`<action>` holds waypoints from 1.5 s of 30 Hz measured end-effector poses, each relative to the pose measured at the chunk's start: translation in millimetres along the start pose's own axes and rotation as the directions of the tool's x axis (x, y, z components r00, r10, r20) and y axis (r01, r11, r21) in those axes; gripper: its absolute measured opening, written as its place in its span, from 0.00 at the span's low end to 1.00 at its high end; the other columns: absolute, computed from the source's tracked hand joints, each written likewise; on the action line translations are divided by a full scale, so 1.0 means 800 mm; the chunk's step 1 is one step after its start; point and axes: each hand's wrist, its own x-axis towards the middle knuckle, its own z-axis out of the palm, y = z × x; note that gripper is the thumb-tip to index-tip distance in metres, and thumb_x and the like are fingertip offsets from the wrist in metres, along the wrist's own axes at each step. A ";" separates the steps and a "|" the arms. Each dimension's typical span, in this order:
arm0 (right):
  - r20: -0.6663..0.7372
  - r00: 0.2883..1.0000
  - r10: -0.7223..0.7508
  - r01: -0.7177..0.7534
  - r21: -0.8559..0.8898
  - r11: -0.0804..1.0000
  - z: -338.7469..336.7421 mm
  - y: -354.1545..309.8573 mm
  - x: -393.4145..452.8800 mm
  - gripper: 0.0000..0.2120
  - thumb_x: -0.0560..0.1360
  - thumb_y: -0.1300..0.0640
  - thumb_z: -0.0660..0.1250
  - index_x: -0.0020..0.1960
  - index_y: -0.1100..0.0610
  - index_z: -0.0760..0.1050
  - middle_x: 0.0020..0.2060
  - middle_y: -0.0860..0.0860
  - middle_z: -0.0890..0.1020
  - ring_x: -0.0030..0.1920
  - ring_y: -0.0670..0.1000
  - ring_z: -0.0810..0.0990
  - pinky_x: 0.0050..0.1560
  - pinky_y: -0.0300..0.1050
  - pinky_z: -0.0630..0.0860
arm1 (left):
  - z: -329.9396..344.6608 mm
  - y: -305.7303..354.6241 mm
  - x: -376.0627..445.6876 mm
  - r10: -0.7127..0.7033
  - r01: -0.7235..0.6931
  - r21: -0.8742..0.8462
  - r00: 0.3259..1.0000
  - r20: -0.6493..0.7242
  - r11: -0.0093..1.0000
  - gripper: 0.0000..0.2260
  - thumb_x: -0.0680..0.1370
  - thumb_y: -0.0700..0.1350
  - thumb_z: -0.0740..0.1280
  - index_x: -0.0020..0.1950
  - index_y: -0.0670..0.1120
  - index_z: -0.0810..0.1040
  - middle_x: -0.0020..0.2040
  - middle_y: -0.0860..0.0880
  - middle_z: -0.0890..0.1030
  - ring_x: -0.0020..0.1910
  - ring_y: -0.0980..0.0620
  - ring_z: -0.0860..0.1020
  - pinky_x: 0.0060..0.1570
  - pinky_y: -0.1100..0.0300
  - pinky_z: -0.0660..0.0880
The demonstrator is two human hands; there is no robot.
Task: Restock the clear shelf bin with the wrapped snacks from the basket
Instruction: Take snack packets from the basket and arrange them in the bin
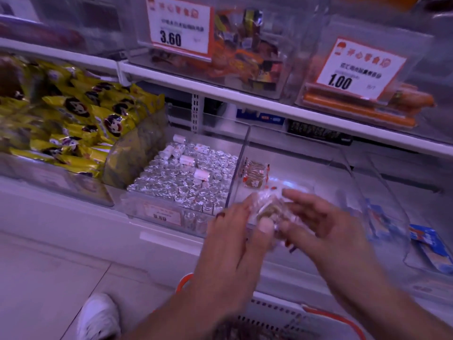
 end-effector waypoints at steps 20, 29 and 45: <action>0.398 0.916 0.042 0.389 -0.910 0.141 0.007 0.182 0.221 0.29 0.81 0.45 0.58 0.79 0.48 0.55 0.78 0.53 0.55 0.76 0.61 0.52 0.65 0.62 0.69 | -0.038 -0.066 0.055 -0.045 0.037 0.470 0.999 0.008 0.882 0.19 0.79 0.52 0.58 0.70 0.51 0.71 0.65 0.52 0.73 0.60 0.50 0.71 0.65 0.52 0.64; 0.433 0.900 0.048 0.409 -0.878 0.249 -0.010 0.174 0.233 0.32 0.81 0.43 0.56 0.81 0.48 0.48 0.79 0.51 0.55 0.77 0.57 0.53 0.72 0.57 0.64 | -0.035 -0.067 0.054 -0.055 0.048 0.455 0.998 0.002 0.889 0.18 0.80 0.51 0.57 0.69 0.51 0.71 0.65 0.53 0.74 0.60 0.51 0.71 0.65 0.54 0.63; 0.266 0.950 -0.165 0.312 -0.837 0.450 -0.017 0.108 0.186 0.31 0.79 0.54 0.66 0.77 0.61 0.61 0.75 0.60 0.65 0.74 0.59 0.62 0.75 0.48 0.59 | -0.030 -0.053 0.044 0.208 -0.167 0.275 0.970 -0.127 0.947 0.17 0.77 0.38 0.62 0.66 0.44 0.76 0.63 0.48 0.76 0.64 0.50 0.72 0.66 0.46 0.68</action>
